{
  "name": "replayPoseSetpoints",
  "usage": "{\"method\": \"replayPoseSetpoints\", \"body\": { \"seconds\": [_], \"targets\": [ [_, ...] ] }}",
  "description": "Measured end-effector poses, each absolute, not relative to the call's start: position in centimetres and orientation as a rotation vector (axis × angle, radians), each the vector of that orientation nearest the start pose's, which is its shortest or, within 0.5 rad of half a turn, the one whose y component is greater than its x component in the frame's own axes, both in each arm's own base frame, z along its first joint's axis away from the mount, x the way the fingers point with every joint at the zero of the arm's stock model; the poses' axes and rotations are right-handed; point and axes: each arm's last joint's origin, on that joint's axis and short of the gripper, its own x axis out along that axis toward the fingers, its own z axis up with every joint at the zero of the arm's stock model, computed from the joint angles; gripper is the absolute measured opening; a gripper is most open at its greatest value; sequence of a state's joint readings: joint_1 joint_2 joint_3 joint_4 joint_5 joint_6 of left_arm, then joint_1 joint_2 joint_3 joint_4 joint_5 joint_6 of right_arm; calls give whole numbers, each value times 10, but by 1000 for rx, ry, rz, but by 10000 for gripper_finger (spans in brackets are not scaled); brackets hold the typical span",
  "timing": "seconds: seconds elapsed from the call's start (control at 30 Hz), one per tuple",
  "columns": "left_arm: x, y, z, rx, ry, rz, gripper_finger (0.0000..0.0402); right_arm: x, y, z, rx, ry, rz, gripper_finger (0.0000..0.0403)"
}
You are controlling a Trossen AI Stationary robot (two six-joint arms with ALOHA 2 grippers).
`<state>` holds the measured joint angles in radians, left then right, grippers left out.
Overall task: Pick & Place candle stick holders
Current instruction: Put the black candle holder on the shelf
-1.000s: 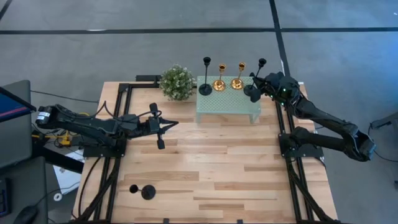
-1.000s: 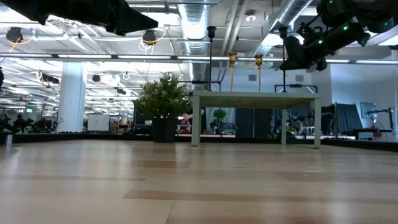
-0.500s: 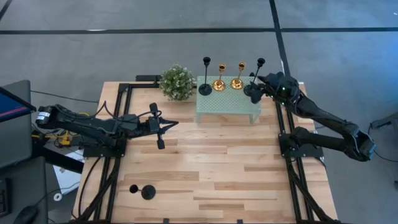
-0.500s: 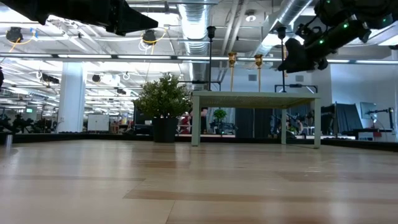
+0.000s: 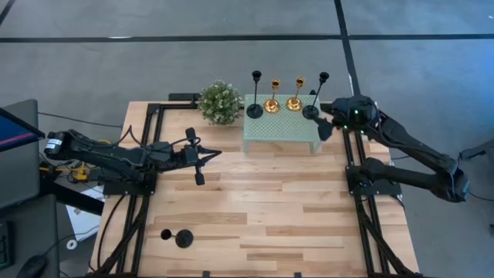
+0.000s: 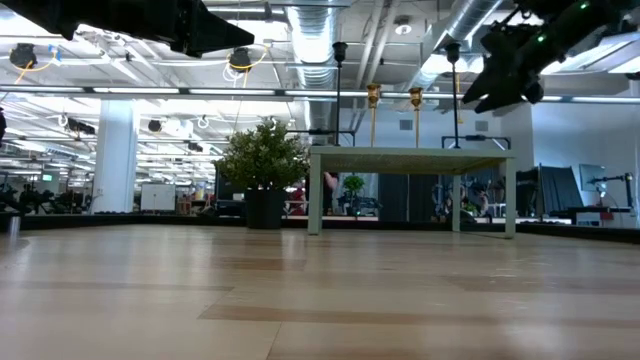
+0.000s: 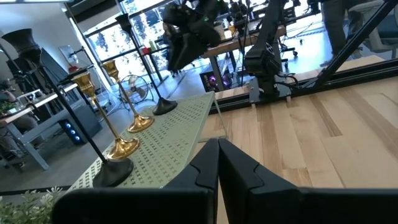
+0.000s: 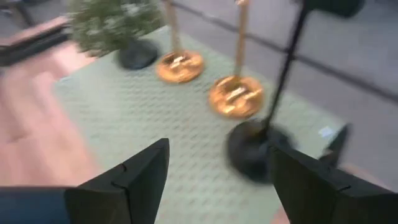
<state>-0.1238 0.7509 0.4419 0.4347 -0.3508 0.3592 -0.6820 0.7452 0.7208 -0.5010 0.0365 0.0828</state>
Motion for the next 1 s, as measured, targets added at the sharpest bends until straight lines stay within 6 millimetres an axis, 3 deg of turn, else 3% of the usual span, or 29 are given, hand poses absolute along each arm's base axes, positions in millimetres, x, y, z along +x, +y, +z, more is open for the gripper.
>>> {"method": "replayPoseSetpoints", "body": {
  "seconds": [0.23,0.57,1.0],
  "targets": [
    [173,-11,278,328,-80,246,8,117,-73,284,377,530,-581,236],
    [173,-12,278,328,-80,246,8,127,-50,282,328,572,-403,195],
    [173,-11,278,327,-81,246,8,140,-30,252,219,594,-230,130]
  ]
}}
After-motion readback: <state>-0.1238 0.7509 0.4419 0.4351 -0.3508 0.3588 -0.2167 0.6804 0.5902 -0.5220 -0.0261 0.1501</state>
